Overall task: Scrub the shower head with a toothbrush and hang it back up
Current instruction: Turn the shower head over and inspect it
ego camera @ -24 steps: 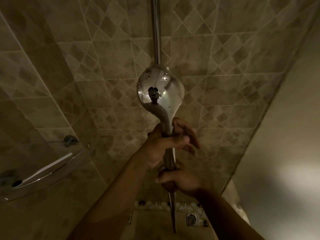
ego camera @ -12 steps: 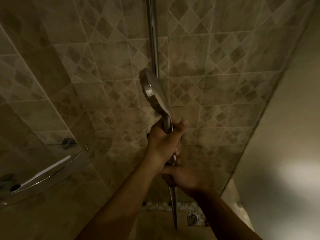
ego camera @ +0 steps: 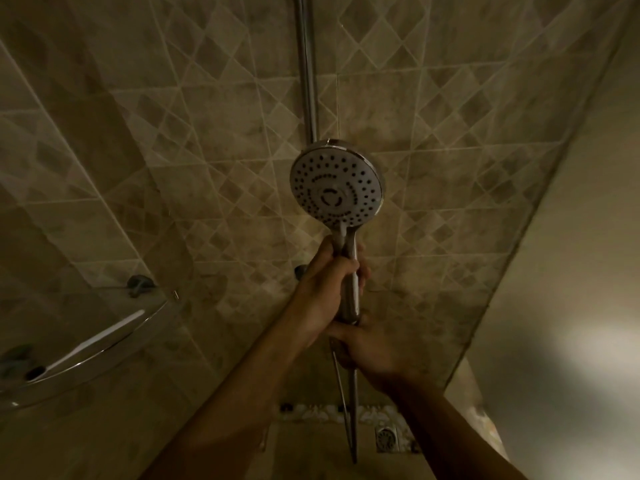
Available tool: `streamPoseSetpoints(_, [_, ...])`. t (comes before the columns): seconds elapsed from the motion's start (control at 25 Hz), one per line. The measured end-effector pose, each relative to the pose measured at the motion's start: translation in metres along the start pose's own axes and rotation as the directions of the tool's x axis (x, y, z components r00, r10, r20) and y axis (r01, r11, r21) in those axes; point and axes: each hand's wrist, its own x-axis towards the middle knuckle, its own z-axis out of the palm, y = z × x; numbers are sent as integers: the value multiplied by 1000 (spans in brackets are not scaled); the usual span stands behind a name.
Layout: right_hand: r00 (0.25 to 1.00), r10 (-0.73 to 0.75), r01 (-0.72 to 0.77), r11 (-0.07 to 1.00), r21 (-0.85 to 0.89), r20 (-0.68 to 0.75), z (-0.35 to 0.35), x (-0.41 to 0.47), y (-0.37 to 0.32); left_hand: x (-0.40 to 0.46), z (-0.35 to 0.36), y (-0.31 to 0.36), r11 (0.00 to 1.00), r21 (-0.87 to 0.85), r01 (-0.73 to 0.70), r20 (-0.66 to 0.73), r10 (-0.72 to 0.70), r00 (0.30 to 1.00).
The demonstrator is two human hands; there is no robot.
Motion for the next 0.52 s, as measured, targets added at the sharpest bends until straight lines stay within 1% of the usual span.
streamPoseSetpoints(0.12, [1000, -1, 1, 1000, -23, -14, 1, 0, -1, -2, -5, 1, 996, 71, -56, 52, 52, 997])
streamPoseSetpoints(0.2, [1000, -6, 6, 1000, -9, -3, 1, 0, -2, -4, -6, 3, 994, 68, -91, 73, 86, 994])
streamPoseSetpoints(0.36, [999, -15, 15, 1000, 1, 42, 2, -2, -3, -6, -5, 3, 980, 106, -166, 89, 157, 984])
streamPoseSetpoints(0.52, [998, 0, 0, 1000, 9, 57, 4, -2, -7, -5, -5, 2, 977, 101, -189, 79, 181, 980])
